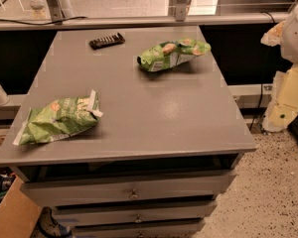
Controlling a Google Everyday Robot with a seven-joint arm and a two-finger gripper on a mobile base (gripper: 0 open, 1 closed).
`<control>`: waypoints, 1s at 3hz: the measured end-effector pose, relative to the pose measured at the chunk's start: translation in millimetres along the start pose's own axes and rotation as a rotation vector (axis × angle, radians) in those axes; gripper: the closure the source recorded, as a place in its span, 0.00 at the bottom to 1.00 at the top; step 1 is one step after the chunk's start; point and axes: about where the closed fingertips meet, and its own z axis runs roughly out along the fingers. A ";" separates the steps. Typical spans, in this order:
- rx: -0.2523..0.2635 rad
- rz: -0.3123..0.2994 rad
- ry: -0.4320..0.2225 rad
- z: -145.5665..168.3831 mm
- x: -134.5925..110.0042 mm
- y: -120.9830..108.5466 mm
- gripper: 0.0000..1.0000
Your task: Pick green rice chip bag
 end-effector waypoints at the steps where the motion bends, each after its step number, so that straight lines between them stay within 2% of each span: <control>1: 0.000 0.000 0.000 0.0 0.0 0.0 0.00; 2: 0.003 -0.001 -0.024 -2.0 -2.5 -3.9 0.00; 3: 0.015 -0.024 -0.116 4.5 -24.2 -30.1 0.00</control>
Offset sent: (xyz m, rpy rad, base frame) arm 0.0077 0.0008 0.0017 0.0481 0.0043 0.0152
